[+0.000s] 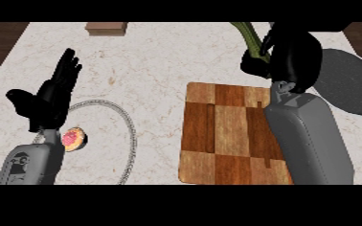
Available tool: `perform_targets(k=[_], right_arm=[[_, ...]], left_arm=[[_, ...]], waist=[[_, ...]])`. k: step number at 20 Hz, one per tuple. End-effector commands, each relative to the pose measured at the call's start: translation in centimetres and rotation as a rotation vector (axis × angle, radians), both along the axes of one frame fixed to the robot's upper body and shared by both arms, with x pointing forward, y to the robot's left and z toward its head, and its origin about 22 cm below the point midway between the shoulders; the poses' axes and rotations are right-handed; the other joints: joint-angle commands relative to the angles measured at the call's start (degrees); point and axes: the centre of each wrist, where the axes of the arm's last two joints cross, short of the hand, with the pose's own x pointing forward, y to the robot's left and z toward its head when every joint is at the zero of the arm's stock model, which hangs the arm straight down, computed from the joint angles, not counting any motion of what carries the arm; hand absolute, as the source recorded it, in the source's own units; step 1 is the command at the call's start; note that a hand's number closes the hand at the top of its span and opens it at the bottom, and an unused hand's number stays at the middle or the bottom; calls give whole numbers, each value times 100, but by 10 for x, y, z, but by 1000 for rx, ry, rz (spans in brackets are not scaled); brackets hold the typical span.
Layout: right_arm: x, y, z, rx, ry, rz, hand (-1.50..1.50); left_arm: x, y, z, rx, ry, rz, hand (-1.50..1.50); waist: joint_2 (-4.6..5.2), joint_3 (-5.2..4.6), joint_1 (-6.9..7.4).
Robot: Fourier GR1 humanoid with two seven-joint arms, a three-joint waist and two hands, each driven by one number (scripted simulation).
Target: Pick the squash from the cutting board and place it in the pan
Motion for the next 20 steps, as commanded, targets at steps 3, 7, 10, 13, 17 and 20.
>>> perform_targets(k=[3, 7, 10, 13, 17, 20], right_arm=[[10, -75, 13, 189, -168, -84, 150], [17, -145, 20, 188, -194, -143, 150], [26, -179, -20, 113, -136, -188, 150], [20, -228, -26, 60, -141, -227, 150], [26, -257, -39, -55, -100, -293, 150], [11, -305, -60, -52, -91, -328, 150]], left_arm=[[5, -12, 7, -13, -1, -11, 0], [1, 6, 7, -12, 8, -19, 0], [1, 10, -2, -16, -26, -11, 0], [2, 4, -3, -10, -6, 5, 0], [10, 13, -2, -16, -6, -13, 0], [18, -14, 6, -9, -19, -32, 0]], waist=[[17, 8, -26], [18, 4, -12], [40, 3, 38], [41, 5, 38], [59, 3, 75], [99, 16, 116]])
